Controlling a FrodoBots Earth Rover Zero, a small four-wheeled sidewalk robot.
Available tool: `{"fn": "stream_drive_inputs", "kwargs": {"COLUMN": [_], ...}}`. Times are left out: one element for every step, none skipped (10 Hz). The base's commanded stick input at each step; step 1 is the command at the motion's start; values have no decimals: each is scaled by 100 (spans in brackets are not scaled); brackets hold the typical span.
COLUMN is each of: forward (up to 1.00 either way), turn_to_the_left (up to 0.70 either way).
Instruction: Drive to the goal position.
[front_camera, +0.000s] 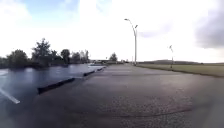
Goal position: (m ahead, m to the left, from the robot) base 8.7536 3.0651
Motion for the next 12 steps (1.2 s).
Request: {"fn": "stream_drive_inputs", "kwargs": {"forward": [0, 0, 0, 0, 45, 45, 45, 45, 45, 45, 45, 45], "turn_to_the_left": [0, 0, 0, 0, 0, 0, -27, -27, -27, -27, -27, -27]}}
